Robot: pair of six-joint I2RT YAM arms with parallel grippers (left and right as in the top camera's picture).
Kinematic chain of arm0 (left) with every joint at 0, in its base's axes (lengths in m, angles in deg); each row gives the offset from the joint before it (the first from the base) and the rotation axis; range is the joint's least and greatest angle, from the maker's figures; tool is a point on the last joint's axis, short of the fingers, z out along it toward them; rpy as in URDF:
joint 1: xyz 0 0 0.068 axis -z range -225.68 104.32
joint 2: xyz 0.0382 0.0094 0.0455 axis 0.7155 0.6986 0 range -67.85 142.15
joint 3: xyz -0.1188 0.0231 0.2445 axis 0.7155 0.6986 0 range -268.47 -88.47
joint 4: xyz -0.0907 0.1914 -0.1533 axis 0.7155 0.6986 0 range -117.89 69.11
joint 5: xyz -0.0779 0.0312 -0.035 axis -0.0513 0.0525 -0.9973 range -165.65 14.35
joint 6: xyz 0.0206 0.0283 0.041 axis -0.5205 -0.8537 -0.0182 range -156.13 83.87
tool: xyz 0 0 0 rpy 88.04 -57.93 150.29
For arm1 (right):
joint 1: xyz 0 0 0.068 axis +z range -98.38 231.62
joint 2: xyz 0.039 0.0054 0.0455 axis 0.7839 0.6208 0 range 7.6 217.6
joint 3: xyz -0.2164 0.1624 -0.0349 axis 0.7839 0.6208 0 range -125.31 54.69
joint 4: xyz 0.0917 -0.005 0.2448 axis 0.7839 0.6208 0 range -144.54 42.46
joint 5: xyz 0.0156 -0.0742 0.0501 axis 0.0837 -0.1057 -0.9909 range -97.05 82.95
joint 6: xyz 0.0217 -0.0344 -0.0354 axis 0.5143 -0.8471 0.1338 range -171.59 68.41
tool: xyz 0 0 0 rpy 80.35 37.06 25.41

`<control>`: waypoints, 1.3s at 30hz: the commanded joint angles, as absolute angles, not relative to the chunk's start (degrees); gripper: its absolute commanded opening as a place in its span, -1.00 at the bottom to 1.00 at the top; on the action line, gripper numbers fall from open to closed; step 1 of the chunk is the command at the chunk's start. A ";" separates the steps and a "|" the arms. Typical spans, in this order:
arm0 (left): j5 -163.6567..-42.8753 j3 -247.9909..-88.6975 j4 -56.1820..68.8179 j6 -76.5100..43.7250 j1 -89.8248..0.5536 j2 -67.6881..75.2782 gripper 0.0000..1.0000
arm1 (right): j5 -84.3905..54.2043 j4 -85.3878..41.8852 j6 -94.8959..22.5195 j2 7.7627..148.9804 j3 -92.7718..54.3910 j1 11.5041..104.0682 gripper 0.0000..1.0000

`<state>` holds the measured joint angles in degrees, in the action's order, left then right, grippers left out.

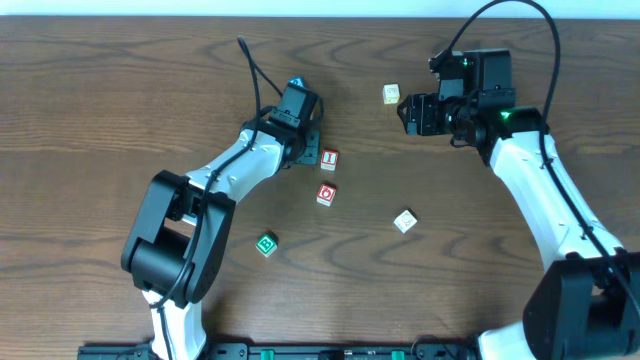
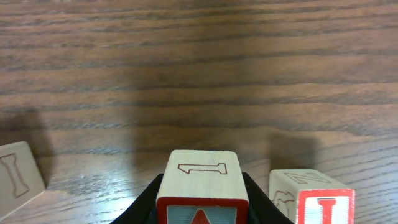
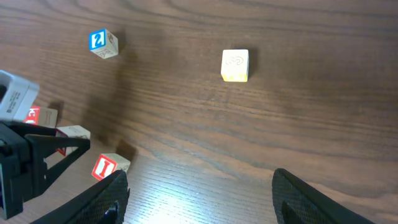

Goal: Spell out Ai2
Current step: 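Set the A block left of the I block and open left gripper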

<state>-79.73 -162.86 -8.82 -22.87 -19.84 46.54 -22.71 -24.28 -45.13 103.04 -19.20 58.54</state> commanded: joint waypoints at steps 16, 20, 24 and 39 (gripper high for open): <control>-82.09 -163.73 -7.66 -23.68 -17.26 48.68 -0.89 | -22.95 -24.06 -45.91 103.08 -20.64 58.02 0.47; -80.51 -163.73 -6.63 -22.81 -17.26 48.68 -0.89 | -22.95 -24.06 -45.89 103.08 -20.64 58.02 0.47; -80.36 -163.73 -5.85 -21.82 -17.26 48.68 -0.89 | -22.95 -24.08 -45.89 103.08 -20.64 58.04 0.47; -80.43 -163.73 -4.77 -20.23 -17.15 48.68 -0.32 | -22.95 -24.06 -45.87 103.08 -20.64 58.04 0.47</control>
<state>-81.23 -162.86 -5.15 -20.80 -17.17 47.91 -22.71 -24.10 -45.13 103.04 -19.44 58.54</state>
